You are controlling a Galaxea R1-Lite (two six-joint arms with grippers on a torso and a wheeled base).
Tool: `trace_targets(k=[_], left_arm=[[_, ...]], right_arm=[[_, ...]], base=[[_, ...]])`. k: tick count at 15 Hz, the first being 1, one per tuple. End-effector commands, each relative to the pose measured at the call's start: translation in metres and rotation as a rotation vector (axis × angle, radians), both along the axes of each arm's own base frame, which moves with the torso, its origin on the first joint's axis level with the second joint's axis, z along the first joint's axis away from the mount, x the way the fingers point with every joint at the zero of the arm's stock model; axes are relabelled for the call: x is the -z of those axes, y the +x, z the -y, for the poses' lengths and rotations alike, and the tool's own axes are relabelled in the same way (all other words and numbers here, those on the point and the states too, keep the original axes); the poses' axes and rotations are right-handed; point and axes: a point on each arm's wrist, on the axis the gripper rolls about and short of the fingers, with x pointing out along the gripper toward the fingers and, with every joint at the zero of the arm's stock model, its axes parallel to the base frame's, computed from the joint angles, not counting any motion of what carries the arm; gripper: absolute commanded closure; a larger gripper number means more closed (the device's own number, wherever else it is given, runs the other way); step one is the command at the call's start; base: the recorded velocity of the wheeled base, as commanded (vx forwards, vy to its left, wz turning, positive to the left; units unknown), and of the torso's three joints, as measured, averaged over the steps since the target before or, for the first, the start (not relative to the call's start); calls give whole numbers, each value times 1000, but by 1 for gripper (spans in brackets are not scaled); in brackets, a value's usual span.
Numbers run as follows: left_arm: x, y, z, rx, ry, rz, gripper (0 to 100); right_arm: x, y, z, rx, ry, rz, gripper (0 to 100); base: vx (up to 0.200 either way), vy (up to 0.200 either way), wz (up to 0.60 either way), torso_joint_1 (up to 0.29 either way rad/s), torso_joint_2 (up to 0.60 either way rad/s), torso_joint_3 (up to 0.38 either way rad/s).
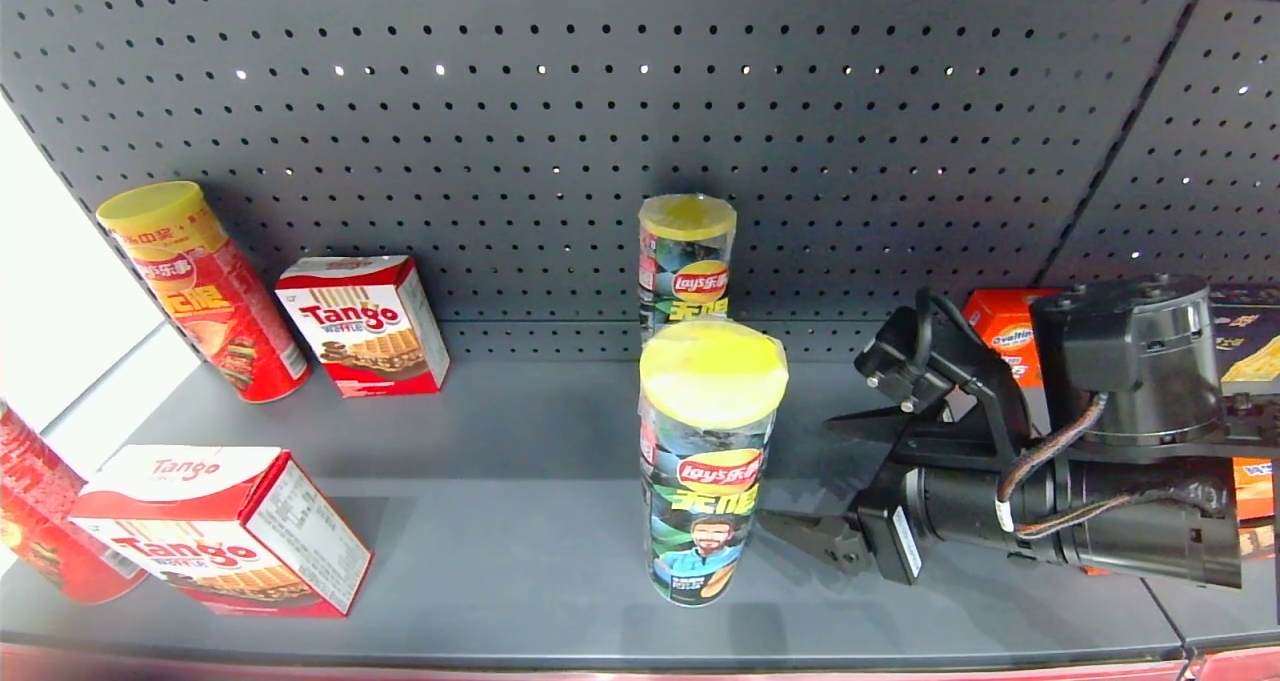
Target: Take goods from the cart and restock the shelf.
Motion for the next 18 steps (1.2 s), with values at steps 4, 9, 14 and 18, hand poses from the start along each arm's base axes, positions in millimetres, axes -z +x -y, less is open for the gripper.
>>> trace_targets(k=[4, 9, 14, 18], left_arm=[[0, 0, 0, 1, 0, -2, 0], [0, 0, 0, -1, 0, -2, 0], [0, 0, 0, 1, 0, -1, 0], [0, 0, 0, 1, 0, -2, 0]], right_arm=[[1, 1, -2, -4, -1, -2, 0], [0, -1, 5, 14, 4, 2, 0], [-44, -14, 73, 222, 114, 159, 0], [-55, -64, 145, 509, 160, 312, 0]], base=[[0, 0, 0, 0, 0, 0], [0, 0, 0, 0, 0, 0], [0, 0, 0, 0, 0, 0], [0, 0, 0, 0, 0, 0]])
